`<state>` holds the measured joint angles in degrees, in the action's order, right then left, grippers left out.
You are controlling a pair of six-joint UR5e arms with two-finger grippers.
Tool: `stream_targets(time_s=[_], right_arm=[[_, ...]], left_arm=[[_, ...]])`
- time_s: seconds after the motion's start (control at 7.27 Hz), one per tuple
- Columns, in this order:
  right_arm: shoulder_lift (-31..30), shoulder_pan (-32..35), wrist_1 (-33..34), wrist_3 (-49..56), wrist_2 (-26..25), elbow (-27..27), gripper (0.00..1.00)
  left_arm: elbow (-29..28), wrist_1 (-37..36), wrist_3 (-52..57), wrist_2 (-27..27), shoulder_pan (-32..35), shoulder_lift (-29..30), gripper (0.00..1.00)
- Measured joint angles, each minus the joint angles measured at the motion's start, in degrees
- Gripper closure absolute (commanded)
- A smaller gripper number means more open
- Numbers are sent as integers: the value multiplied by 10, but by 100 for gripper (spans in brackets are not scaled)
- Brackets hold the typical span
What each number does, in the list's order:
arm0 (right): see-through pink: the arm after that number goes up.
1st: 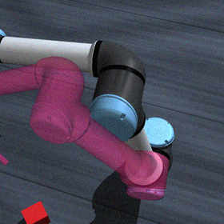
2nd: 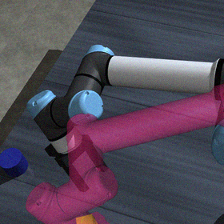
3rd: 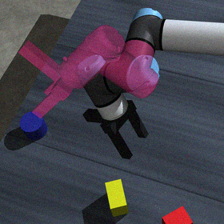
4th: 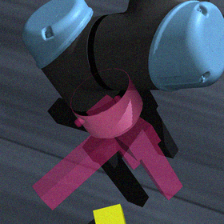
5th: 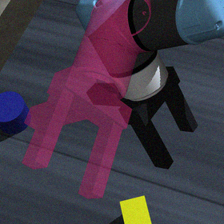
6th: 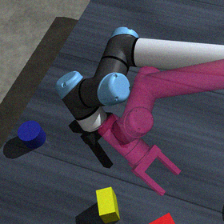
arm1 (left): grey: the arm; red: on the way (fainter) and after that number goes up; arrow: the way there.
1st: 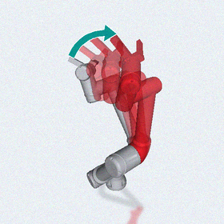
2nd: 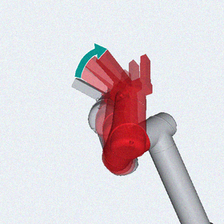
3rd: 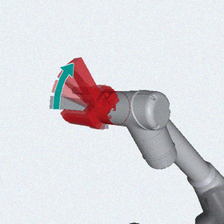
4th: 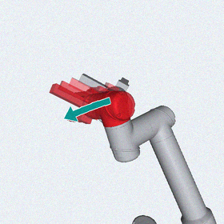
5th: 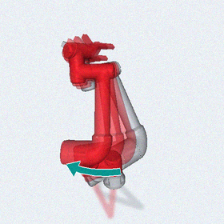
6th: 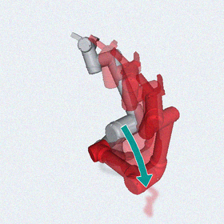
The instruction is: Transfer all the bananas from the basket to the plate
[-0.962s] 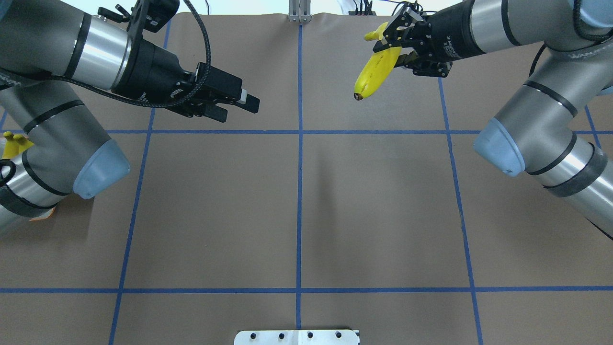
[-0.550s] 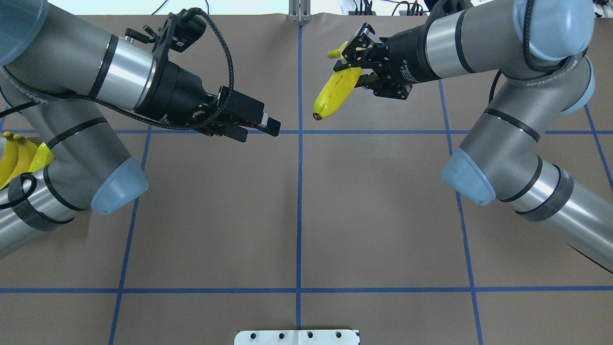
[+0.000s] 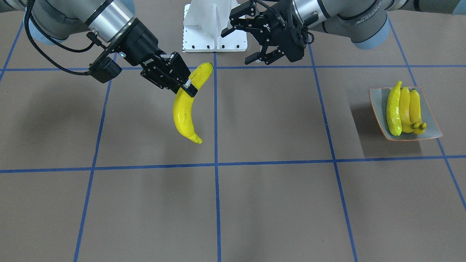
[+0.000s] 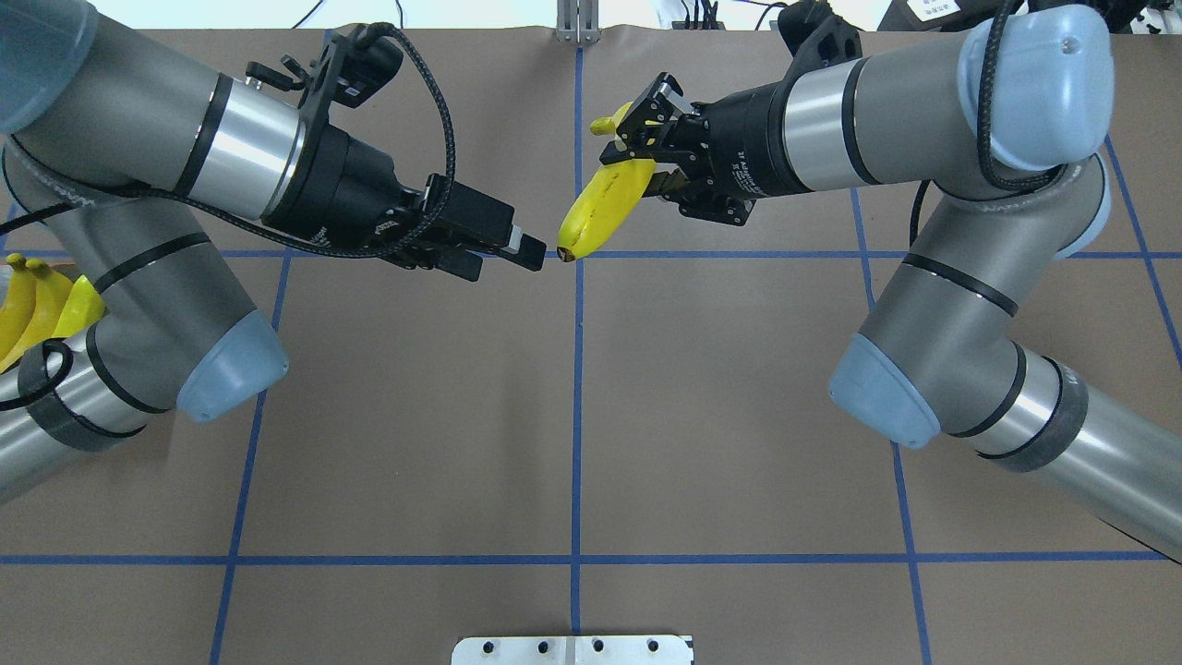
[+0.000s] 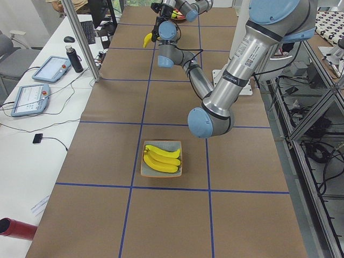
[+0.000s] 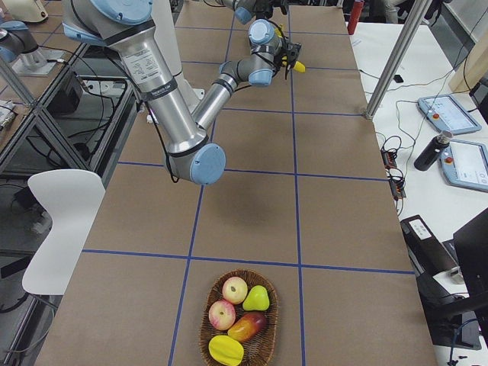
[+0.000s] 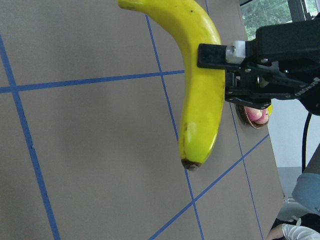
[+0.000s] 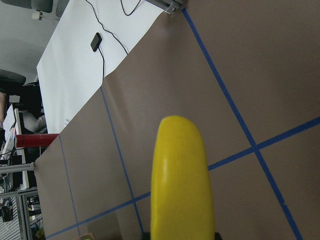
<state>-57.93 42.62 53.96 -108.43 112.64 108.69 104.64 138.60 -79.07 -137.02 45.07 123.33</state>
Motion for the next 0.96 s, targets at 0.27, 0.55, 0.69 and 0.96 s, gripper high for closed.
stream_targets(time_s=[0.27, 0.55, 0.69, 0.96], right_arm=[[3, -29, 0, -6, -31, 8, 100], [6, -57, 1, -6, -59, 18, 100], [7, -63, 1, -6, -64, 26, 100], [7, -70, 2, -6, -69, 34, 100]], left_arm=[[0, 0, 0, 0, -7, 3, 0], [0, 0, 0, 0, -12, 8, 0], [-2, 0, 0, 0, -13, 8, 1], [-3, 1, 0, 1, -14, 9, 7]])
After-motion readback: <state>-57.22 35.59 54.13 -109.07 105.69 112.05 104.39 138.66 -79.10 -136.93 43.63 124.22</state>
